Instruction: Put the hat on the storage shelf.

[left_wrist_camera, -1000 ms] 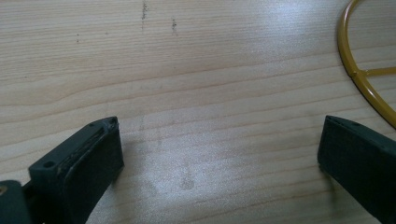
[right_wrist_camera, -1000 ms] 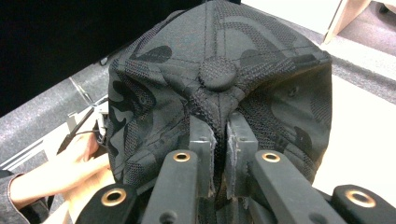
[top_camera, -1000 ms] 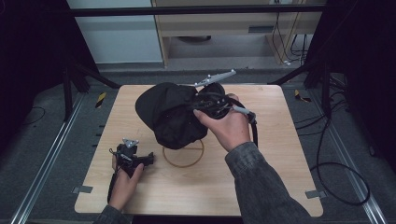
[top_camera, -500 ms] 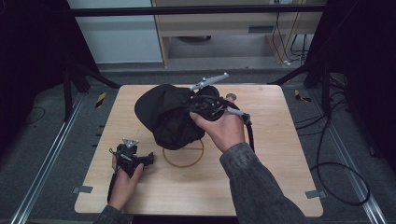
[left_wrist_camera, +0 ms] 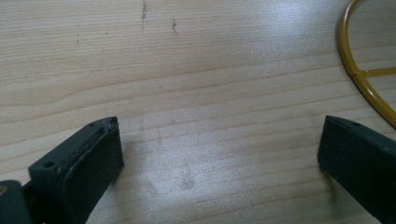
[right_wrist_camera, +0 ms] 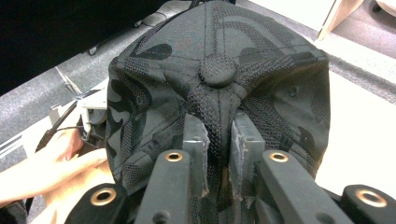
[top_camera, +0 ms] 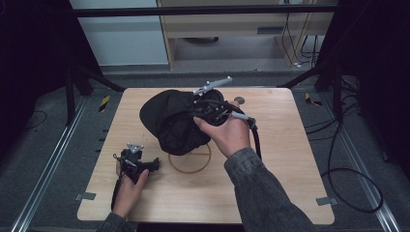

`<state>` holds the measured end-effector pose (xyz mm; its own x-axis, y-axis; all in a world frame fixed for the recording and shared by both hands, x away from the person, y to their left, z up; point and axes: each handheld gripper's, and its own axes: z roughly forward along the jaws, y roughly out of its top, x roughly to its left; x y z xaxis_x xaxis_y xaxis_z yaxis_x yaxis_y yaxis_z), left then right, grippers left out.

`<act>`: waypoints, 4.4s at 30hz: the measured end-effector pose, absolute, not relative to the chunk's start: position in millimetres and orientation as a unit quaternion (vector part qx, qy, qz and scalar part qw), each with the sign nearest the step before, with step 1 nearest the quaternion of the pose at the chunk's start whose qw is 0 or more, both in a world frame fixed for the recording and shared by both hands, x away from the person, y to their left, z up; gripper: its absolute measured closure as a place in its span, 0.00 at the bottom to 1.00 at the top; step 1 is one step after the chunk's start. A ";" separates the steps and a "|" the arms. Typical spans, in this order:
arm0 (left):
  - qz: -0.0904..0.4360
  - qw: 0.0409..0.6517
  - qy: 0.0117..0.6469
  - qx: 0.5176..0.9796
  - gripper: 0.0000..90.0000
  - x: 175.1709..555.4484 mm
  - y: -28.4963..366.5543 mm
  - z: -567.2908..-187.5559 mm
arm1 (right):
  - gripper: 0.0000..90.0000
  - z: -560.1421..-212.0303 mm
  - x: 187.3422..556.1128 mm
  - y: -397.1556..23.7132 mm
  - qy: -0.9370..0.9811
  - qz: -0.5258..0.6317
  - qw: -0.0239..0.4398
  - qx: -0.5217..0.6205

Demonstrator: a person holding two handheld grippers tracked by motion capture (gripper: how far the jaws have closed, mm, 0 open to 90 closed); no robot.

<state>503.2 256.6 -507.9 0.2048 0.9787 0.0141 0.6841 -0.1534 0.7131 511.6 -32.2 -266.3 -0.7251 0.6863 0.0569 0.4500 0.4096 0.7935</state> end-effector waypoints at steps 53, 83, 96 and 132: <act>0.249 0.296 0.577 0.719 0.00 503.4 256.3 -508.0 | 0.49 -261.8 495.4 -91.7 0.791 0.453 0.147 0.384; 0.250 0.296 0.579 0.718 0.00 504.6 261.0 -508.0 | 0.29 -281.1 474.6 -152.5 0.759 0.455 0.174 0.431; 0.252 0.293 0.583 0.714 0.00 506.6 272.2 -507.8 | 0.15 -303.3 467.1 -176.5 0.747 0.447 0.194 0.452; 0.257 0.289 0.596 0.703 0.00 508.3 283.3 -507.7 | 0.13 -417.2 447.9 -214.3 0.737 0.416 0.163 0.507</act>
